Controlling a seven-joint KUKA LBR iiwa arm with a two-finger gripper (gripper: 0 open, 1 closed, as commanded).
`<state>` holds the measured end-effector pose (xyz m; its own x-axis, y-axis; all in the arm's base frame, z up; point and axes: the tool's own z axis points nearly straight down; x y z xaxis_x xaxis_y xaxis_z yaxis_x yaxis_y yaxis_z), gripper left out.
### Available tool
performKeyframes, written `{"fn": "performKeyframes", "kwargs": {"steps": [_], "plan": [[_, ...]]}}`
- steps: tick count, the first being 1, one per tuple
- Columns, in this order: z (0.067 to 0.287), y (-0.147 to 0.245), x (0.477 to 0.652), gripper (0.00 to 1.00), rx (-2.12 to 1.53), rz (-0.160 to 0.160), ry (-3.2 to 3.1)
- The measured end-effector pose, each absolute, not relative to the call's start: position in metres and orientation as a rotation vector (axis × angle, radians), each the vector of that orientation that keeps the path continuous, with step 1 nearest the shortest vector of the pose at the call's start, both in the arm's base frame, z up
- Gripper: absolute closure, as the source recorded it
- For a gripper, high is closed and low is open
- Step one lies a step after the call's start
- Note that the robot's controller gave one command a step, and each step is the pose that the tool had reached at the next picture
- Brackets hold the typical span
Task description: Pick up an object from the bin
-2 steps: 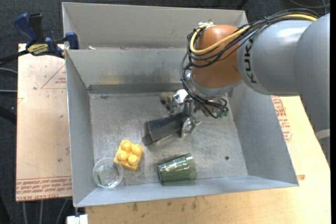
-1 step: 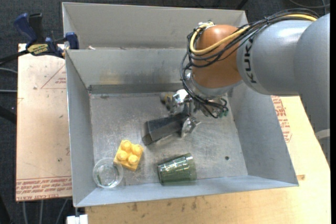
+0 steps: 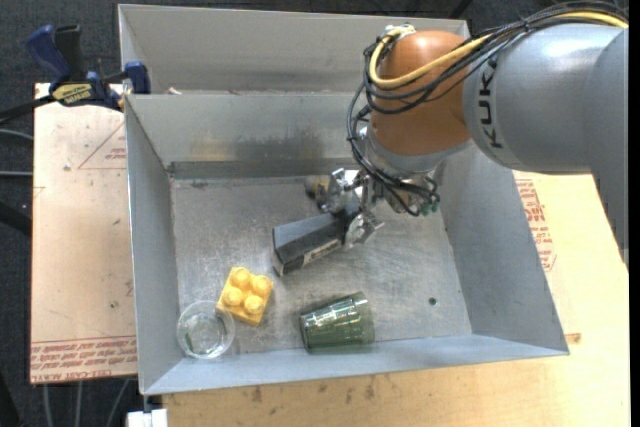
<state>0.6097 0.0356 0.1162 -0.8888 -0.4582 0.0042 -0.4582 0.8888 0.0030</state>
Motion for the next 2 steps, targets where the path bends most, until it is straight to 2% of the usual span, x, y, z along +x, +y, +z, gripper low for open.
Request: {"fn": "performKeyframes", "kwargs": {"steps": [1, 2], "plan": [[0.1487, 0.0305, 0.6125, 1.0, 0.727, 0.0, -3.062], [0.1466, 0.0298, 0.6117, 1.0, 0.724, 0.0, -3.059]]}}
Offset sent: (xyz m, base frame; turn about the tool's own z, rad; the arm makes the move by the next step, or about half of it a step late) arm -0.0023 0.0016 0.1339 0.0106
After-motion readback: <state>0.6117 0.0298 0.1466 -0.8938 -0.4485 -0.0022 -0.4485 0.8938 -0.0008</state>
